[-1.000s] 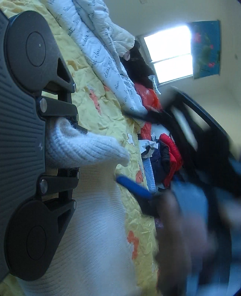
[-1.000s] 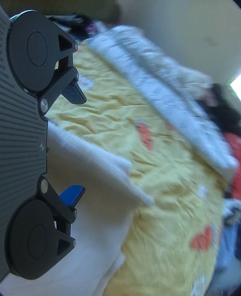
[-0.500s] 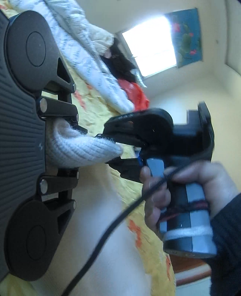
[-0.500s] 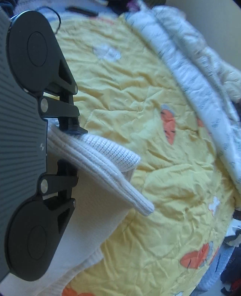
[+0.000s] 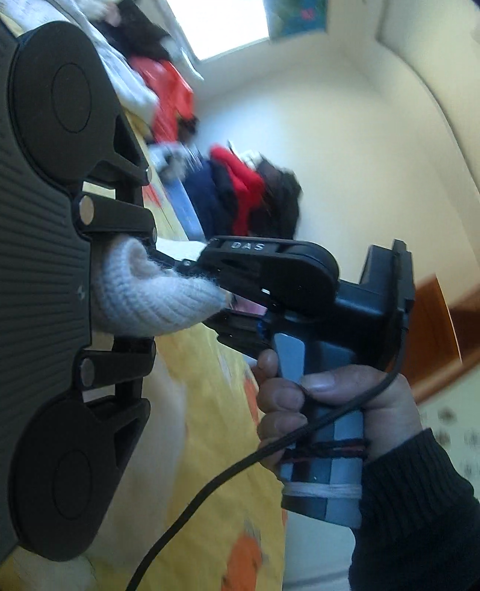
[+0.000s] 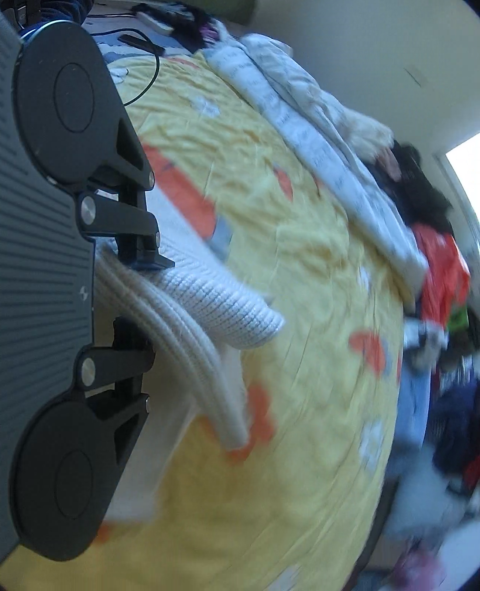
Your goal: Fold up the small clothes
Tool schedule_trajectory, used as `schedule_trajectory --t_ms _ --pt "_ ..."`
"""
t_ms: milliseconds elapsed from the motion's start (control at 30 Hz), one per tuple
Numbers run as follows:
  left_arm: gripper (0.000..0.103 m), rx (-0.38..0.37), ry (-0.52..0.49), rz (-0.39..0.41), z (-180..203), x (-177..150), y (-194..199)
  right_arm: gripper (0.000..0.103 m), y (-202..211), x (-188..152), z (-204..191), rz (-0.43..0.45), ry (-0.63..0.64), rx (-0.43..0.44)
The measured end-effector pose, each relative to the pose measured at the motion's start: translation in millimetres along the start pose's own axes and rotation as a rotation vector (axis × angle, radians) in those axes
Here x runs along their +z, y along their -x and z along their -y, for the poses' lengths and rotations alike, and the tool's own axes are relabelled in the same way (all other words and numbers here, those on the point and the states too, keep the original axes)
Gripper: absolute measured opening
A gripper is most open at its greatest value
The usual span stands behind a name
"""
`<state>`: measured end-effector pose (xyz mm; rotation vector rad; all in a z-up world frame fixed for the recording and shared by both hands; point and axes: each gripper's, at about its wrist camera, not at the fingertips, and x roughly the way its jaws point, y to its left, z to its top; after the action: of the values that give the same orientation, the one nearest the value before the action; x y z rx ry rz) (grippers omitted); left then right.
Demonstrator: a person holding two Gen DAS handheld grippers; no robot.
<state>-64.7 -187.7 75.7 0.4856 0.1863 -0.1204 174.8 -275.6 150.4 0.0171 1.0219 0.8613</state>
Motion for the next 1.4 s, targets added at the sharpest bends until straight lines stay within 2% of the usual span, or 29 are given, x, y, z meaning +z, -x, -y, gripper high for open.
schedule_trajectory --t_ms 200,433,567,667,700,733,767,800,833,867,933,1000,1033,1100,1200,1333,1400 --pt "0.026 -0.133 -0.063 -0.001 59 9 -10 0.024 25 -58 65 0.017 -0.12 -0.035" --pt "0.026 -0.184 -0.173 -0.049 108 -15 -17 0.025 17 -105 108 0.06 -0.249 0.02" --pt "0.031 -0.175 -0.24 -0.01 123 -24 -10 0.041 13 -123 127 0.117 -0.349 0.081" --pt "0.045 -0.218 -0.245 0.057 115 -25 7 0.048 16 -135 138 0.17 -0.428 0.142" --pt "0.054 -0.232 -0.251 0.099 105 -27 16 0.053 21 -138 140 0.193 -0.461 0.146" --pt "0.072 -0.241 -0.258 0.152 93 -29 27 0.057 28 -143 140 0.23 -0.502 0.14" --pt "0.081 -0.244 -0.263 0.218 80 -34 43 0.069 36 -149 139 0.276 -0.541 0.127" --pt "0.095 -0.238 -0.264 0.29 66 -43 60 0.077 46 -157 135 0.326 -0.561 0.116" --pt "0.101 -0.233 -0.263 0.337 53 -53 74 0.079 55 -163 130 0.368 -0.564 0.099" --pt "0.101 -0.227 -0.269 0.345 40 -63 85 0.079 65 -171 121 0.403 -0.554 0.071" --pt "0.101 -0.174 -0.274 0.26 18 -80 90 0.079 82 -186 99 0.456 -0.505 0.028" --pt "0.101 -0.105 -0.265 0.122 0 -99 86 0.079 99 -199 75 0.489 -0.443 -0.017" --pt "0.101 -0.079 -0.255 0.048 -9 -107 82 0.079 104 -203 63 0.493 -0.406 -0.026" --pt "0.101 -0.051 -0.206 -0.05 -25 -116 73 0.079 109 -206 41 0.48 -0.347 -0.004" --pt "0.099 -0.063 -0.087 -0.088 -39 -114 63 0.079 104 -201 22 0.399 -0.289 0.043" --pt "0.099 -0.131 0.063 -0.13 -52 -102 43 0.079 86 -192 11 0.299 -0.258 -0.037" --pt "0.097 -0.175 0.156 -0.164 -57 -100 29 0.079 75 -192 14 0.246 -0.287 -0.028"
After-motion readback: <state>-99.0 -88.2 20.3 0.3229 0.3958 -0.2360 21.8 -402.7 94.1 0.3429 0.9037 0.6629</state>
